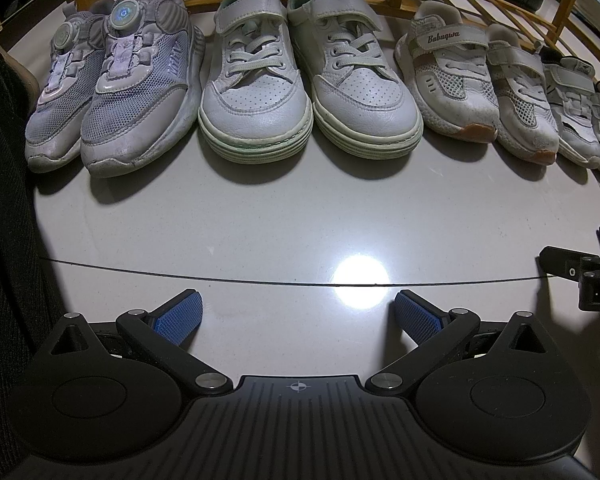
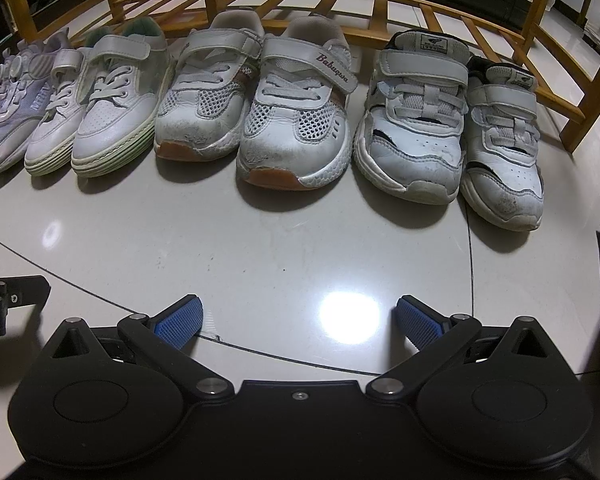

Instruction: Organize scattered shoes

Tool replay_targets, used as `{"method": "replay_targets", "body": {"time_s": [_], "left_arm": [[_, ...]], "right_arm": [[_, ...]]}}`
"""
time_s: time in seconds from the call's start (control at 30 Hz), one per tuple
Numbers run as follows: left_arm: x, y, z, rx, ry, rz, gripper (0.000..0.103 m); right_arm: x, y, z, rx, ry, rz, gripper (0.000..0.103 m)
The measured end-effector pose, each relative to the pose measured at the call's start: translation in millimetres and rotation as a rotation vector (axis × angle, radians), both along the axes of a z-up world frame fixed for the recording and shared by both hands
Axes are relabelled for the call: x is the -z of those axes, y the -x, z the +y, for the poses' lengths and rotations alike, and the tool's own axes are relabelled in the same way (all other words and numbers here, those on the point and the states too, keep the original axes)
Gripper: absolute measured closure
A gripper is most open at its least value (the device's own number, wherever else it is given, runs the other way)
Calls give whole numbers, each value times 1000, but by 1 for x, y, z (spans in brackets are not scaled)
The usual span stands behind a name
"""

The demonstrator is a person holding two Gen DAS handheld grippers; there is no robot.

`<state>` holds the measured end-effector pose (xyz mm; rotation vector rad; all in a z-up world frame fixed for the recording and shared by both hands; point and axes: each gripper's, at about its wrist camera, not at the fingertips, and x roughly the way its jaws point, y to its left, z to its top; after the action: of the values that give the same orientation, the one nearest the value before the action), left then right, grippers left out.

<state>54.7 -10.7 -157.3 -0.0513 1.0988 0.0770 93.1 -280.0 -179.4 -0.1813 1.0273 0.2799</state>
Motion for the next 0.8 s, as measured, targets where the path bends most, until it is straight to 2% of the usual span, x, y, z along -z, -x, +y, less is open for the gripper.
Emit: {"method": "replay_targets", "body": {"time_s": [0.8], "left_arm": [[-1, -2, 0, -3, 0, -2, 0]], "right_arm": [[-1, 8, 1, -1, -4, -12, 0]]}}
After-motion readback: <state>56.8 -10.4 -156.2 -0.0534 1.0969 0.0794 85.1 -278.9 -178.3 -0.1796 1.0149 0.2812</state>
